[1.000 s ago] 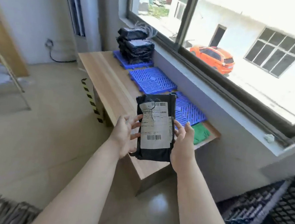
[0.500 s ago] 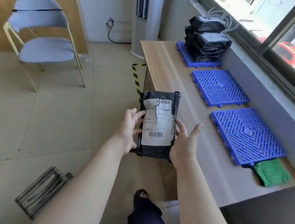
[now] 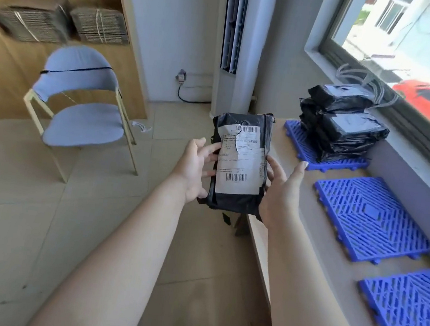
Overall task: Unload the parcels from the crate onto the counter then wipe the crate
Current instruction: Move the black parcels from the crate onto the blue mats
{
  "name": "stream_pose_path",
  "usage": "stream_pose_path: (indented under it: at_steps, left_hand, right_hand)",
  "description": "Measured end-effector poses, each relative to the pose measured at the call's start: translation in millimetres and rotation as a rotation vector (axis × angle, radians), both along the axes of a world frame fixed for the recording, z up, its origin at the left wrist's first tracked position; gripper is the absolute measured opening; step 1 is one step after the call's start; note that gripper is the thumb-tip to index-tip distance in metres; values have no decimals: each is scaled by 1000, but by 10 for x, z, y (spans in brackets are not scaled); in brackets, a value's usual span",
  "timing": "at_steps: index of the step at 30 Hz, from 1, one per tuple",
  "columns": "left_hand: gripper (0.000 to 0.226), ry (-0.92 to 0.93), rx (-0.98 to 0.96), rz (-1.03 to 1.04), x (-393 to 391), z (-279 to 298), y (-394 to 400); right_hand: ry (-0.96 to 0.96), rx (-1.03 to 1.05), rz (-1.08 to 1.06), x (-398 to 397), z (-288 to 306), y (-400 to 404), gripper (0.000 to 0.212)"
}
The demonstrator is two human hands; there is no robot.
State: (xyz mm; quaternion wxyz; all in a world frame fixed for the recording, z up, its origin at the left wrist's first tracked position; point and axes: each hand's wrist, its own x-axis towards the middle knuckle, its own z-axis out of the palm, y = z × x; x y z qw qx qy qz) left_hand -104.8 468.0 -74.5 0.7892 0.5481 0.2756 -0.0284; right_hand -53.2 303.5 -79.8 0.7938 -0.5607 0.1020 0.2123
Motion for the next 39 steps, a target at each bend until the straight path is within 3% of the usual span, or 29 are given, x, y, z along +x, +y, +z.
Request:
stream_pose_path:
  at_steps: [8, 20, 27, 39]
  left_hand:
    - [59, 10, 3, -69, 1247, 99, 977]
    - [55, 10, 15, -451, 3430, 418, 1665]
    - [57, 15, -30, -652, 4529, 412, 1203]
    - [60, 70, -60, -974, 6019, 533, -298]
  right_hand:
    - [10, 14, 4, 1120, 22, 968, 80]
    - [-33, 3, -348, 2665, 244, 1549, 82]
    - [-60, 9, -542, 3435, 308, 1141, 79]
    - [-50, 112, -772, 4365, 377, -310, 85]
